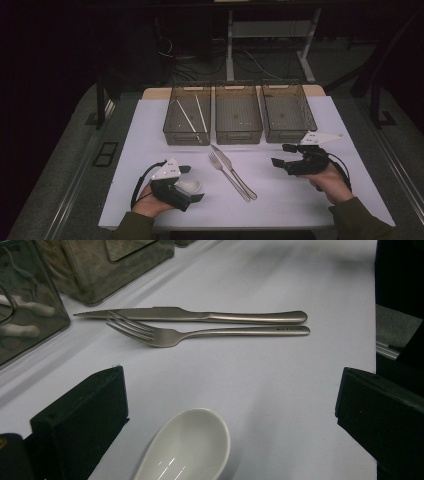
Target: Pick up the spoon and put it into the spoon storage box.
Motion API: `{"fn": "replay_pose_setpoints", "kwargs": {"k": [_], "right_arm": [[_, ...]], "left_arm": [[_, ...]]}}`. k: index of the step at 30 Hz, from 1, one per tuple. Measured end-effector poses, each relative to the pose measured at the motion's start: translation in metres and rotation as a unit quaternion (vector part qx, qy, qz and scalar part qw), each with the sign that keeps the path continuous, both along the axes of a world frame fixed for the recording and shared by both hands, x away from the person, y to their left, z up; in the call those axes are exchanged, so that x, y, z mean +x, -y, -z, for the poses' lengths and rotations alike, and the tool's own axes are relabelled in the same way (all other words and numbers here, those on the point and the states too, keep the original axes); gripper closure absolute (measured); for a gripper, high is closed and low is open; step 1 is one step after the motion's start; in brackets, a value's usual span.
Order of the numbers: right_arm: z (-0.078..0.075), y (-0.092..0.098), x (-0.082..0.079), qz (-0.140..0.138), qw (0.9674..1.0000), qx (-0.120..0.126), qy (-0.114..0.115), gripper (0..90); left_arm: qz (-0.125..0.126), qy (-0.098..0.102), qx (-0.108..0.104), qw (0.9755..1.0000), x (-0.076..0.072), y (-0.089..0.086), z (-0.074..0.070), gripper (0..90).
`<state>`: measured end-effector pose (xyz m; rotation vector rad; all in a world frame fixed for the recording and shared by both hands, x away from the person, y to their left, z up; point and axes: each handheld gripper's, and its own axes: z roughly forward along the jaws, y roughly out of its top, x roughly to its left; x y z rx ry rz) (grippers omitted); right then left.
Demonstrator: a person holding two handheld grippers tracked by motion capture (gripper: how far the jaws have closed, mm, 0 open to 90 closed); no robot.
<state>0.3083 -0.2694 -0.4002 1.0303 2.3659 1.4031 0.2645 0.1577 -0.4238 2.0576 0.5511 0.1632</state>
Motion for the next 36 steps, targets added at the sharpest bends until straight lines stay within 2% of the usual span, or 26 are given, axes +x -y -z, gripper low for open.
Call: {"fn": "replay_pose_setpoints", "kwargs": {"k": [4, 10, 13, 20, 28, 33, 36], "right_arm": [[0.006, 0.014, -0.009, 0.009, 0.9999, 0.005, 0.005, 24.2], [0.025, 0.03, -0.026, 0.023, 0.9996, -0.013, 0.002, 20.2], [0.033, 0.035, -0.032, 0.029, 0.9993, -0.022, 0.003, 19.6], [0.043, 0.04, -0.043, 0.03, 0.999, -0.034, -0.001, 18.9], [0.043, 0.043, -0.049, 0.033, 0.9989, -0.032, 0.003, 18.7], [0.042, 0.044, -0.049, 0.032, 0.999, -0.03, 0.006, 18.8], [0.041, 0.044, -0.05, 0.031, 0.9991, -0.029, 0.008, 18.8]], "left_arm": [[-0.004, 0.0, 0.001, 1.0, 0.0, -0.002, 0.0, 0.0], [-0.013, 0.005, 0.003, 0.9999, 0.001, -0.007, -0.003, 0.0], [-0.019, 0.007, 0.0, 0.9998, 0.004, -0.01, -0.004, 0.0], [-0.032, 0.018, 0.01, 0.9993, 0.013, -0.019, -0.01, 3.3], [-0.045, 0.012, 0.017, 0.9988, 0.035, -0.036, -0.012, 20.8], [-0.033, -0.007, 0.022, 0.9992, 0.043, -0.047, -0.007, 43.5], [-0.035, -0.019, 0.042, 0.9983, 0.045, -0.049, -0.004, 57.6]]}}
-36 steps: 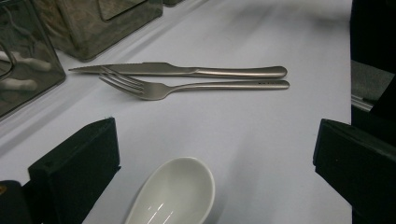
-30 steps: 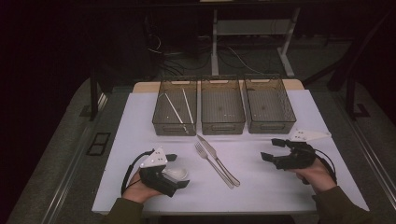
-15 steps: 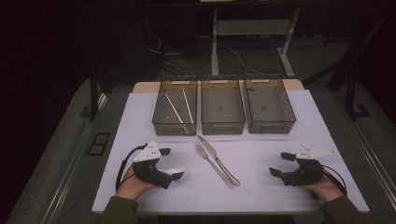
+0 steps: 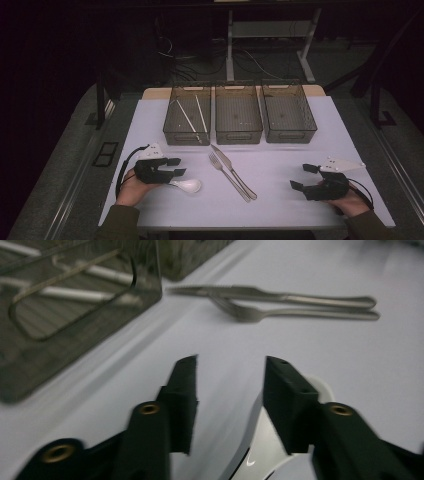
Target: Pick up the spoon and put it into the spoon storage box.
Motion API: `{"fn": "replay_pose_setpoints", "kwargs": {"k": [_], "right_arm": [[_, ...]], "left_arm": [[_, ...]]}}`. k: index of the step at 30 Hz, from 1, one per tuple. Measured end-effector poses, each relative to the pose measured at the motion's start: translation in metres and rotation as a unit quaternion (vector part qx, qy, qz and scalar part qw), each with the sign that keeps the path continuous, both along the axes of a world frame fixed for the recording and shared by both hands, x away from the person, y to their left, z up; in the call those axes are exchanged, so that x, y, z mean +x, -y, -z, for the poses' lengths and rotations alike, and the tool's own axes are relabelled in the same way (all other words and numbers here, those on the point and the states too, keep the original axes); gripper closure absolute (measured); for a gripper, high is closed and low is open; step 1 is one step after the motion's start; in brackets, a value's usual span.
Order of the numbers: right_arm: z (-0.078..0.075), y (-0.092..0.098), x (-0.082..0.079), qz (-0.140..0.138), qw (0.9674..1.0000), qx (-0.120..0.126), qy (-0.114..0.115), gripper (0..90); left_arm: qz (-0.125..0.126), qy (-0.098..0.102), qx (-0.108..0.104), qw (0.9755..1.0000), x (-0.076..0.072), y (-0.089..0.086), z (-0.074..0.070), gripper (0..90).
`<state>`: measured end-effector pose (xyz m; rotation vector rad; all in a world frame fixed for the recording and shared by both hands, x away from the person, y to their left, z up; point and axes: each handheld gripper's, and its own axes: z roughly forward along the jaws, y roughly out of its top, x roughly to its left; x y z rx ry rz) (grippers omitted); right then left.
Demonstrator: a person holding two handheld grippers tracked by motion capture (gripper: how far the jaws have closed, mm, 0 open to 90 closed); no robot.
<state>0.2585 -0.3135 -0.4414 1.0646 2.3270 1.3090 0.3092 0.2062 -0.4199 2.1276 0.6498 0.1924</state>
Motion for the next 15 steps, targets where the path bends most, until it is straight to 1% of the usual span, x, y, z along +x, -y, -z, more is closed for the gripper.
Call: {"fn": "replay_pose_setpoints", "kwargs": {"k": [3, 5, 7, 8, 9, 10, 11, 14, 15], "right_arm": [[0.0, 0.0, 0.0, -0.003, 1.0, -0.001, 0.002, 18.8], [0.0, -0.001, 0.0, -0.003, 1.0, -0.004, 0.002, 18.8], [0.0, -0.002, 0.0, -0.004, 1.0, -0.005, 0.001, 18.8], [0.0, -0.002, 0.0, -0.006, 1.0, -0.005, 0.001, 18.8], [0.0, -0.002, 0.0, -0.007, 1.0, -0.005, 0.001, 18.8], [0.0, -0.002, 0.0, -0.007, 1.0, -0.006, 0.001, 18.8], [0.0, -0.002, 0.0, -0.007, 1.0, -0.005, 0.002, 18.8], [0.0, -0.002, 0.0, -0.006, 1.0, -0.006, 0.002, 18.8], [0.0, -0.002, 0.0, -0.006, 1.0, -0.006, 0.003, 18.8]], "left_arm": [[0.004, -0.015, 0.008, 0.9998, 0.0, 0.0, 0.004, 68.4], [0.007, -0.021, 0.024, 0.9995, 0.0, 0.001, 0.006, 73.7], [0.002, -0.029, 0.042, 0.9987, 0.001, 0.001, 0.009, 78.2], [0.001, -0.034, 0.05, 0.9982, 0.001, 0.0, 0.011, 81.6], [0.001, -0.035, 0.057, 0.9978, 0.002, -0.001, 0.012, 83.9], [-0.001, -0.042, 0.068, 0.9968, 0.003, -0.002, 0.013, 86.2], [0.001, -0.046, 0.071, 0.9964, 0.003, -0.003, 0.015, 88.5], [0.004, -0.061, 0.078, 0.9951, 0.002, -0.005, 0.016, 88.6], [0.002, -0.063, 0.075, 0.9952, 0.0, -0.006, 0.016, 88.6]]}}
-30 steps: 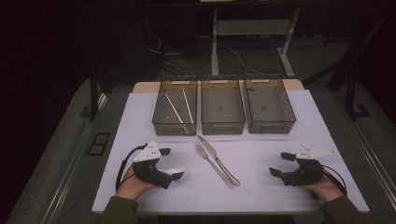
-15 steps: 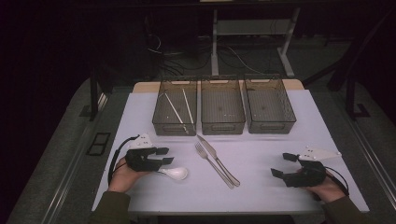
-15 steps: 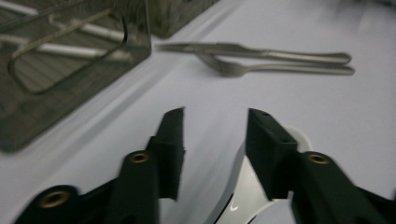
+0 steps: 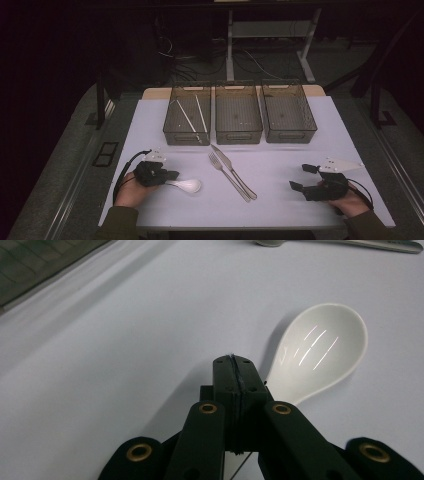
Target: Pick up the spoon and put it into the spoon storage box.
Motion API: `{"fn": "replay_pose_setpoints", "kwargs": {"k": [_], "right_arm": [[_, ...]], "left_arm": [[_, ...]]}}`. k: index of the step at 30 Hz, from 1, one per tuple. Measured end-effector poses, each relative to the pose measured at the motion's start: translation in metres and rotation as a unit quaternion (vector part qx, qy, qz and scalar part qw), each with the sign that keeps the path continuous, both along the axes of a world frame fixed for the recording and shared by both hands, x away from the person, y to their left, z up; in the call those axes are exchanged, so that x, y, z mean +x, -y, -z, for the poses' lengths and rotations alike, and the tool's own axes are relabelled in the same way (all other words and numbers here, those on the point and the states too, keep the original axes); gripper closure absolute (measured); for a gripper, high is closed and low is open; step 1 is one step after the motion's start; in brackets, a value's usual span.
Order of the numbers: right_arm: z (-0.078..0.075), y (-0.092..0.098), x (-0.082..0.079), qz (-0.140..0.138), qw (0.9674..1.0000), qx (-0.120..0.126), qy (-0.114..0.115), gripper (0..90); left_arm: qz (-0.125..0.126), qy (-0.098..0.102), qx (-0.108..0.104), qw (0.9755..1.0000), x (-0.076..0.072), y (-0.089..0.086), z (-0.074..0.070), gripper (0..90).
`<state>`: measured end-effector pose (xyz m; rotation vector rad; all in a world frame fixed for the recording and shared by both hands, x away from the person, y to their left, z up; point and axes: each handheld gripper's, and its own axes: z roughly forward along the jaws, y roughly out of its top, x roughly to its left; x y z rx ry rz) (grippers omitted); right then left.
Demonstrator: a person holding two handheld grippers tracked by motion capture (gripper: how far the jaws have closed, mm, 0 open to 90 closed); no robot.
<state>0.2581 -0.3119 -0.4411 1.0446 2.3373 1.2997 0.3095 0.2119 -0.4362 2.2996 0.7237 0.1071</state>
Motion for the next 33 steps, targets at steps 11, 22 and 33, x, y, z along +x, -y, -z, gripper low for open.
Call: {"fn": "replay_pose_setpoints", "kwargs": {"k": [11, 22, 33], "right_arm": [[-0.001, 0.0, -0.001, 0.0, 1.0, 0.0, 0.001, 18.8], [0.0, -0.001, 0.0, -0.005, 1.0, -0.003, 0.004, 18.8], [0.0, -0.002, 0.0, -0.007, 1.0, -0.002, 0.003, 18.8]], "left_arm": [[0.0, -0.012, -0.01, 0.9999, -0.016, 0.0, -0.003, 88.5], [-0.004, 0.0, -0.051, 0.9987, -0.018, 0.013, -0.008, 54.5], [0.014, 0.004, -0.059, 0.9982, -0.018, 0.032, -0.005, 41.0]]}}
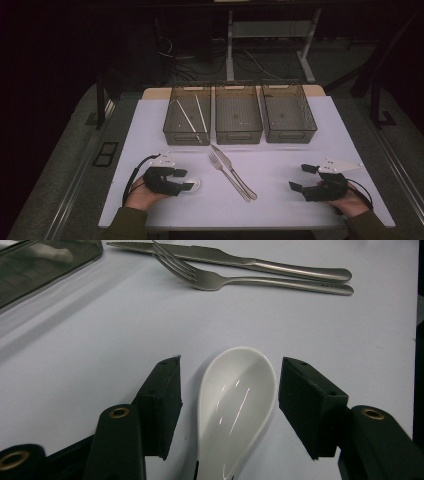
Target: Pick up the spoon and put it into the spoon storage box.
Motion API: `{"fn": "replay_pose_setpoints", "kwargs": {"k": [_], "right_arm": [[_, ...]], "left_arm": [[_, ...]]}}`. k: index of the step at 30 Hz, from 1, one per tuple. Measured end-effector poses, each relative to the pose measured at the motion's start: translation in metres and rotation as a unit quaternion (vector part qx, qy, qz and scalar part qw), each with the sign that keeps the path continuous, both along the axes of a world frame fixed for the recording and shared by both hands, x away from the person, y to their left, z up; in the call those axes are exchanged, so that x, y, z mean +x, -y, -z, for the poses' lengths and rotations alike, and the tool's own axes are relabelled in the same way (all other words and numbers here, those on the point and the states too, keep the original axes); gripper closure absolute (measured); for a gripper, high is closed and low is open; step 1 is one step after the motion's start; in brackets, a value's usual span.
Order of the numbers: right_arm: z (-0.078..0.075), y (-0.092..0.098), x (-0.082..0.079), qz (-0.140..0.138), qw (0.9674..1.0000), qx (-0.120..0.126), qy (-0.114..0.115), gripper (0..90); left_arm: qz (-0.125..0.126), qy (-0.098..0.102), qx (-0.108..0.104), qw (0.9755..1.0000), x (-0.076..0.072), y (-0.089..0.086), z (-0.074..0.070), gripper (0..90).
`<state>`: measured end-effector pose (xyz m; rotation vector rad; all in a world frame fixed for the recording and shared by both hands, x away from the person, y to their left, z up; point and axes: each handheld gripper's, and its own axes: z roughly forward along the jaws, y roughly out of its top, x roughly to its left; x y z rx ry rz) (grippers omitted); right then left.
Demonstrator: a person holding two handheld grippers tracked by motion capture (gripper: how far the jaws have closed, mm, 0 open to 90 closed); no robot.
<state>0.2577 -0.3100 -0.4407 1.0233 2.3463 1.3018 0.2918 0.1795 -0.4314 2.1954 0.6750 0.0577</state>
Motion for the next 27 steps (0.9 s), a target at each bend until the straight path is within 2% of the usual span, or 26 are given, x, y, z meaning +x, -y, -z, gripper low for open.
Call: {"fn": "replay_pose_setpoints", "kwargs": {"k": [5, 8, 19, 20, 21, 27], "right_arm": [[0.0, 0.0, 0.0, -0.001, 1.0, -0.001, -0.001, 18.8], [0.0, -0.001, 0.0, -0.001, 1.0, -0.002, -0.003, 18.8], [0.0, 0.0, 0.0, -0.001, 1.0, -0.001, -0.001, 18.8], [0.0, 0.0, 0.0, -0.002, 1.0, -0.001, -0.001, 18.8], [0.0, 0.0, 0.0, -0.002, 1.0, -0.001, -0.001, 18.8], [0.0, 0.0, 0.0, -0.002, 1.0, -0.001, -0.001, 18.8]], "left_arm": [[0.007, 0.004, 0.01, 0.9999, 0.002, 0.005, 0.003, 39.6], [0.004, -0.002, 0.014, 0.9999, 0.002, 0.008, 0.005, 39.6], [0.018, -0.004, 0.05, 0.9986, 0.0, 0.015, 0.011, 40.5], [0.024, 0.005, 0.055, 0.9982, 0.0, 0.015, 0.012, 40.6], [0.02, 0.0, 0.056, 0.9982, -0.001, 0.016, 0.011, 40.8], [0.034, 0.007, 0.06, 0.9976, -0.004, 0.017, 0.011, 46.1]]}}
